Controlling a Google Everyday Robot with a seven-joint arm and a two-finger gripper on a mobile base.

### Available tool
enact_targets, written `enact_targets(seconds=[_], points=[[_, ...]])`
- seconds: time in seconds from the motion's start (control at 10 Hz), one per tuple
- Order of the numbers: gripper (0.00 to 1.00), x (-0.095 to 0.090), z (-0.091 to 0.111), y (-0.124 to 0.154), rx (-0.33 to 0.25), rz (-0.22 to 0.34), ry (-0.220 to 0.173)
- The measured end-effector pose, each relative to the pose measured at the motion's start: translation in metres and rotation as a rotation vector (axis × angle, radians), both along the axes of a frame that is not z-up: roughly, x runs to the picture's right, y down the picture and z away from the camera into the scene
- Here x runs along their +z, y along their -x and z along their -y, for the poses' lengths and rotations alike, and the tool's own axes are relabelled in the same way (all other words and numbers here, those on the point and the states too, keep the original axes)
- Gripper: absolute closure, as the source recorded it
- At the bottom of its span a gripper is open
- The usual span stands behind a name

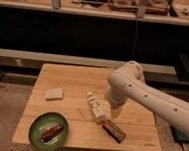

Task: Move the arm in a circular motion

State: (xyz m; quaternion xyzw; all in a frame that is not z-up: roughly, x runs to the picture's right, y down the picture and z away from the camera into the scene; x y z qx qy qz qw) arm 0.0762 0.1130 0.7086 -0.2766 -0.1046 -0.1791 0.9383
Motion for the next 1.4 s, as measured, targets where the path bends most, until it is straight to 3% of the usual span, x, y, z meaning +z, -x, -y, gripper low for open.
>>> enact_targets(seconds=[0.1, 0.3, 0.5, 0.6, 0.7, 0.9, 1.0, 1.2, 1.4], points=[[0.35, 0.007, 0.02, 0.022, -0.01, 0.059, -0.026], [0.35, 0.024, 0.069, 0.032, 0.003, 0.114, -0.106], [0.35, 0.038, 0.119, 0.01, 0.047, 0.105, -0.19], [0.35, 0.045, 0.138, -0.013, 0.075, 0.076, -0.225], [0.35, 0.055, 0.157, -0.054, 0.118, 0.014, -0.264], [0.35, 0.07, 0.167, -0.126, 0.192, -0.103, -0.3], [0.35, 0.077, 0.163, -0.17, 0.241, -0.182, -0.304], [0.35, 0.083, 0.146, -0.225, 0.304, -0.288, -0.29], [0.35, 0.075, 0.118, -0.271, 0.362, -0.397, -0.264]])
